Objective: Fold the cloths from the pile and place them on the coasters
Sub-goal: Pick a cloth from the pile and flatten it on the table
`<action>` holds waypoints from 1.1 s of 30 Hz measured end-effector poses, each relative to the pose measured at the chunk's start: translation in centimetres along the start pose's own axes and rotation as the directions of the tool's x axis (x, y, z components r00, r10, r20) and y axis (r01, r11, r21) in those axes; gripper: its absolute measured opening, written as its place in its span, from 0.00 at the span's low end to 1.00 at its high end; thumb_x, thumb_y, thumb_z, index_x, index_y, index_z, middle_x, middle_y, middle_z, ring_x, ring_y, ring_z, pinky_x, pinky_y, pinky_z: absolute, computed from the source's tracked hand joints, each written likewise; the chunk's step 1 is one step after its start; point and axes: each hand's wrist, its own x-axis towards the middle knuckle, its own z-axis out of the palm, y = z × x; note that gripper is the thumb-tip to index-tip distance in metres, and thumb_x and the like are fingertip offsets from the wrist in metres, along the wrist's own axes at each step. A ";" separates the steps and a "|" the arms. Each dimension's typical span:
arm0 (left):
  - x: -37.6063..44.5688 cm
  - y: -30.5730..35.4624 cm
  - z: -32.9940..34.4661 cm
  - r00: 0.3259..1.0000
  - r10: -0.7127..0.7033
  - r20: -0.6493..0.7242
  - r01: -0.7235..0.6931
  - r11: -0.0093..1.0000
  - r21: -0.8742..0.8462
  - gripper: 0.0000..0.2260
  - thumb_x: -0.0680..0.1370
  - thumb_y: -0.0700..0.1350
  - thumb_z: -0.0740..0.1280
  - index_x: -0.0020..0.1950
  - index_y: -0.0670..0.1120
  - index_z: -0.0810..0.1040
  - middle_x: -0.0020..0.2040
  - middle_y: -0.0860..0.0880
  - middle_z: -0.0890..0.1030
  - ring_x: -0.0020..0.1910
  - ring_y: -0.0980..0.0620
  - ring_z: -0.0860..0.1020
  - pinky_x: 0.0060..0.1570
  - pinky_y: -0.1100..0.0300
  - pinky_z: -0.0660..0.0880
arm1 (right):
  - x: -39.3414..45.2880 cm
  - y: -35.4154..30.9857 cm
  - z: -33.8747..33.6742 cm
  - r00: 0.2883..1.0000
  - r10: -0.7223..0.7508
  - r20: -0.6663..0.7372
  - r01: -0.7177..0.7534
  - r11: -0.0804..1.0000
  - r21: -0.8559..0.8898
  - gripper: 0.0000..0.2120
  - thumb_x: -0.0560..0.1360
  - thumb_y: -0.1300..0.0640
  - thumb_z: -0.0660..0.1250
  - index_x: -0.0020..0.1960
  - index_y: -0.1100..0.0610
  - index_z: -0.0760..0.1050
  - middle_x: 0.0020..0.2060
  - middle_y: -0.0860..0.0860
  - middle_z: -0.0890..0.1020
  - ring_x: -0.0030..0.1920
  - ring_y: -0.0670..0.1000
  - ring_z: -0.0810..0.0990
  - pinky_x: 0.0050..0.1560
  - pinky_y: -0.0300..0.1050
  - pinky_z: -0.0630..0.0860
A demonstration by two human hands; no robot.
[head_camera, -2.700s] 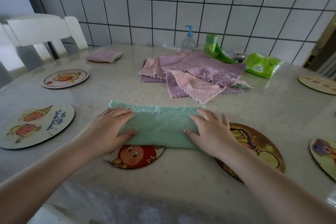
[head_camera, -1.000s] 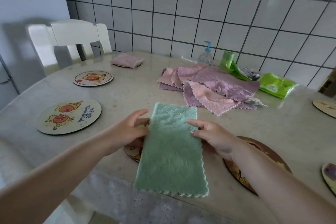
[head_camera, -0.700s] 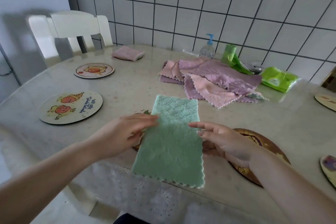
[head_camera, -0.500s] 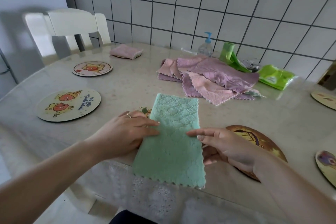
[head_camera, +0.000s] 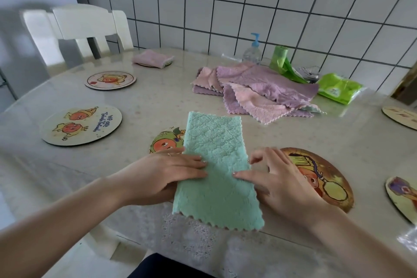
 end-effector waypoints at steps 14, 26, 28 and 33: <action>0.8 2.6 -0.6 0.733 -0.668 -0.126 0.493 0.650 -0.578 0.20 0.71 0.58 0.63 0.29 0.45 0.65 0.22 0.54 0.66 0.21 0.58 0.63 0.22 0.67 0.58 | 1.6 -1.1 -0.9 0.847 0.459 0.267 -0.521 0.620 0.587 0.19 0.76 0.44 0.59 0.37 0.57 0.76 0.30 0.50 0.81 0.30 0.48 0.80 0.33 0.46 0.76; 5.4 -3.1 -0.3 0.694 -0.716 -0.070 0.633 0.654 -0.414 0.39 0.71 0.56 0.70 0.75 0.58 0.49 0.37 0.54 0.75 0.33 0.60 0.74 0.35 0.64 0.67 | 7.0 2.2 0.0 0.718 0.572 0.397 -0.695 0.556 0.456 0.19 0.78 0.48 0.59 0.33 0.56 0.71 0.28 0.49 0.79 0.25 0.49 0.80 0.29 0.41 0.76; 6.0 -3.8 -0.4 0.686 -0.727 -0.027 0.663 0.640 -0.389 0.42 0.71 0.57 0.70 0.75 0.57 0.46 0.39 0.54 0.77 0.33 0.60 0.74 0.33 0.66 0.66 | 7.6 2.5 0.2 0.706 0.579 0.409 -0.708 0.557 0.434 0.19 0.78 0.49 0.59 0.31 0.55 0.69 0.24 0.48 0.78 0.23 0.48 0.79 0.23 0.36 0.70; 7.0 -4.6 -0.3 0.670 -0.742 0.037 0.714 0.629 -0.309 0.44 0.71 0.57 0.70 0.75 0.56 0.42 0.41 0.53 0.76 0.36 0.57 0.75 0.35 0.62 0.70 | 8.6 3.0 0.5 0.649 0.566 0.507 -0.757 0.541 0.365 0.17 0.79 0.49 0.57 0.34 0.55 0.69 0.18 0.46 0.76 0.19 0.43 0.76 0.19 0.35 0.65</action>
